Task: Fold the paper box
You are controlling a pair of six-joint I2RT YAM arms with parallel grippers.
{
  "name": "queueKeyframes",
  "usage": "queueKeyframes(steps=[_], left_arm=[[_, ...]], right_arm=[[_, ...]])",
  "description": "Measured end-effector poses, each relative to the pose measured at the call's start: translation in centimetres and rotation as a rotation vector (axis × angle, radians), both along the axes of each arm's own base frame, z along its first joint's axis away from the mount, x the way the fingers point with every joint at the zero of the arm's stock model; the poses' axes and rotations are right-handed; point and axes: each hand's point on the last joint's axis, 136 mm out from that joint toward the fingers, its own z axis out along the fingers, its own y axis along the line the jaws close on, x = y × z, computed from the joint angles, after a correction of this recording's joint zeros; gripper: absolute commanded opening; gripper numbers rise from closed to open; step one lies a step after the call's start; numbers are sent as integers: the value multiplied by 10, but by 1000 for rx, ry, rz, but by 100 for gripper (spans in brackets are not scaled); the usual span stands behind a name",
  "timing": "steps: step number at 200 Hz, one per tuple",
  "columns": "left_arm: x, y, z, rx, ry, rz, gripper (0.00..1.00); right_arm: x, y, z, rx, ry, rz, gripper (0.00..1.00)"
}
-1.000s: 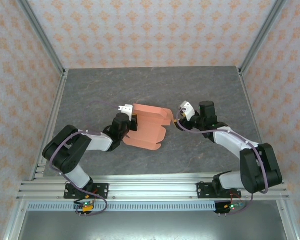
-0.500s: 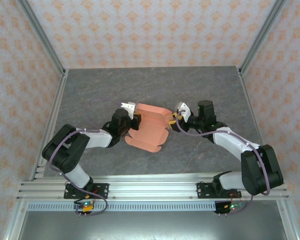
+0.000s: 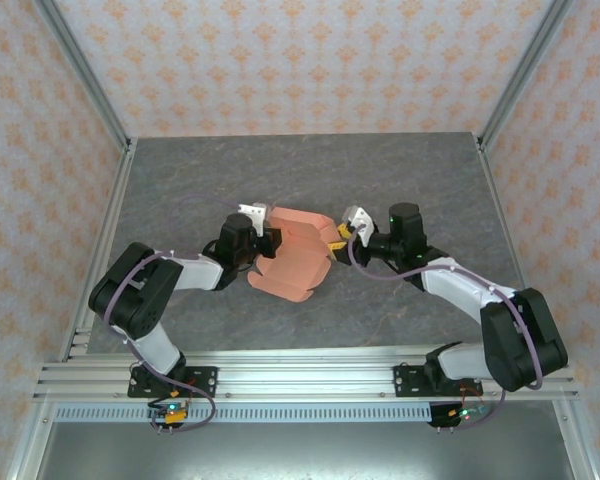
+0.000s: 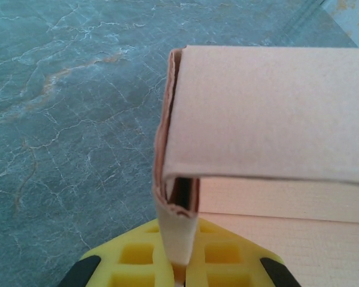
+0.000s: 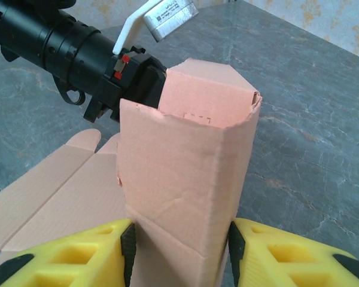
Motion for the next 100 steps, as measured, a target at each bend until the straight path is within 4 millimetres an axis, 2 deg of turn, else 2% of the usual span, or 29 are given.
queueKeyframes(steps=[56, 100], left_arm=[[5, 8, 0, -8, 5, 65, 0], [8, 13, -1, 18, -6, 110, 0]], right_arm=[[17, 5, 3, 16, 4, -113, 41], [14, 18, -12, 12, 52, -105, 44]])
